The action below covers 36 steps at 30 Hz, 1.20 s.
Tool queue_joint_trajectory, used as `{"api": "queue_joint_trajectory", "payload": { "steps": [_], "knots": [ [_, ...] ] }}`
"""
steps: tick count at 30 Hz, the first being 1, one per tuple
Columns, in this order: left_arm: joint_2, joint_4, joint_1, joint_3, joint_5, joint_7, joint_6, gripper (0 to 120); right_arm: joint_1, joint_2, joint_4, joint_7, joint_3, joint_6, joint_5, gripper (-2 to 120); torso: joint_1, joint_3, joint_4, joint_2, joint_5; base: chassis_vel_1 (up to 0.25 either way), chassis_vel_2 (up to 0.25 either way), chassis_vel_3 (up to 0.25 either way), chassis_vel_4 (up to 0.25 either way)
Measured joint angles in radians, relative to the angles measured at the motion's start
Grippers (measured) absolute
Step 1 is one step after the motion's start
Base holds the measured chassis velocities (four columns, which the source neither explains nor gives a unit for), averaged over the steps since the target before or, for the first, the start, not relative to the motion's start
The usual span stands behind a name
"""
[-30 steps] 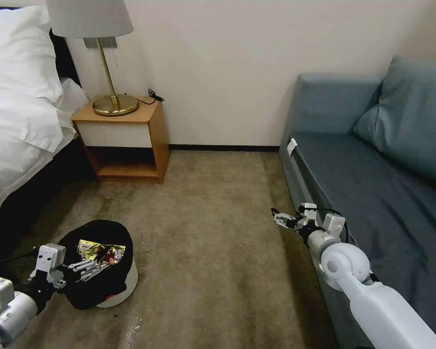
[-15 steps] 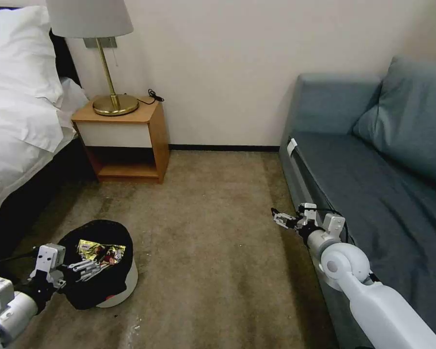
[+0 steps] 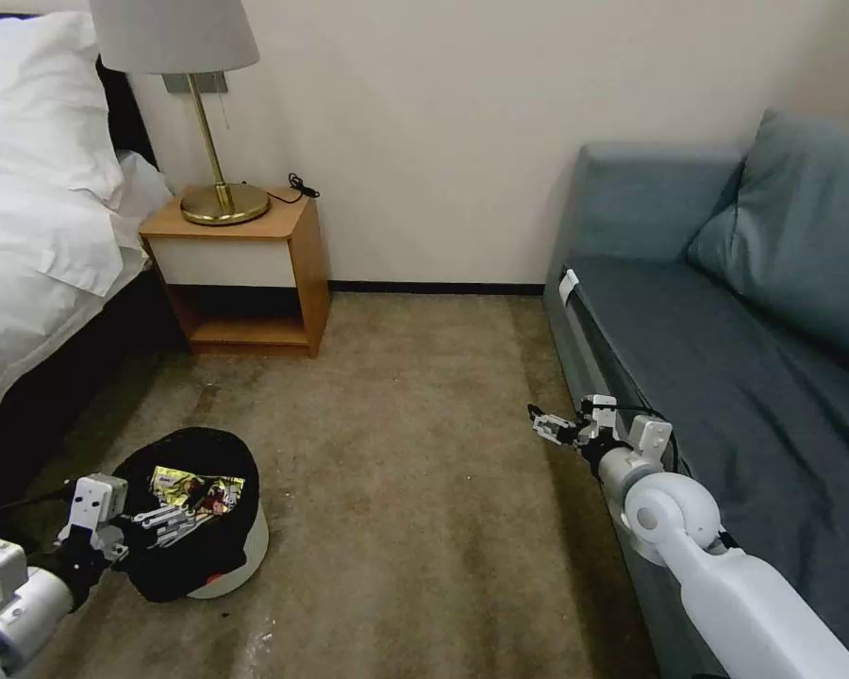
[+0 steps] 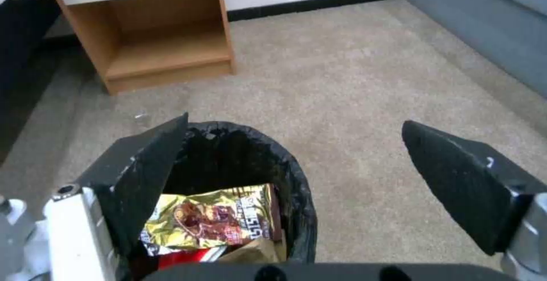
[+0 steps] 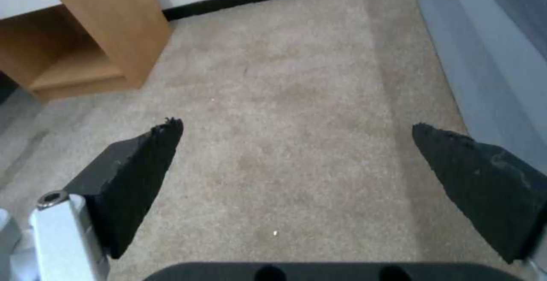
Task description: Pick up the trash bin, then pick up the garbage on the floor and place it into the trash bin.
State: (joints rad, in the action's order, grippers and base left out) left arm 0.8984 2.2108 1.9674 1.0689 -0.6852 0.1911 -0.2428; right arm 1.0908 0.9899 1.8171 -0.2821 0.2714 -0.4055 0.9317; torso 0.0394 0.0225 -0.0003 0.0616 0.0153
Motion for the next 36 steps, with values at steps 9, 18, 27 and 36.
{"api": "queue_joint_trajectory", "payload": {
  "steps": [9,18,27,36],
  "knots": [
    [0.0,0.0,0.0,0.0,0.0,0.0,0.0,100,0.0,0.0,0.0,0.0,0.0,0.0,0.0,100,0.0,0.0,0.0,0.0,0.0,0.0,0.0,0.0,0.0],
    [0.0,0.0,0.0,0.0,0.0,0.0,0.0,100,0.0,0.0,0.0,0.0,0.0,0.0,0.0,100,0.0,0.0,0.0,0.0,0.0,0.0,0.0,0.0,0.0],
    [0.0,0.0,0.0,0.0,0.0,0.0,0.0,100,0.0,0.0,0.0,0.0,0.0,0.0,0.0,100,0.0,0.0,0.0,0.0,0.0,0.0,0.0,0.0,0.0],
    [0.0,0.0,0.0,0.0,0.0,0.0,0.0,100,0.0,0.0,0.0,0.0,0.0,0.0,0.0,100,0.0,0.0,0.0,0.0,0.0,0.0,0.0,0.0,0.0]
  ]
}}
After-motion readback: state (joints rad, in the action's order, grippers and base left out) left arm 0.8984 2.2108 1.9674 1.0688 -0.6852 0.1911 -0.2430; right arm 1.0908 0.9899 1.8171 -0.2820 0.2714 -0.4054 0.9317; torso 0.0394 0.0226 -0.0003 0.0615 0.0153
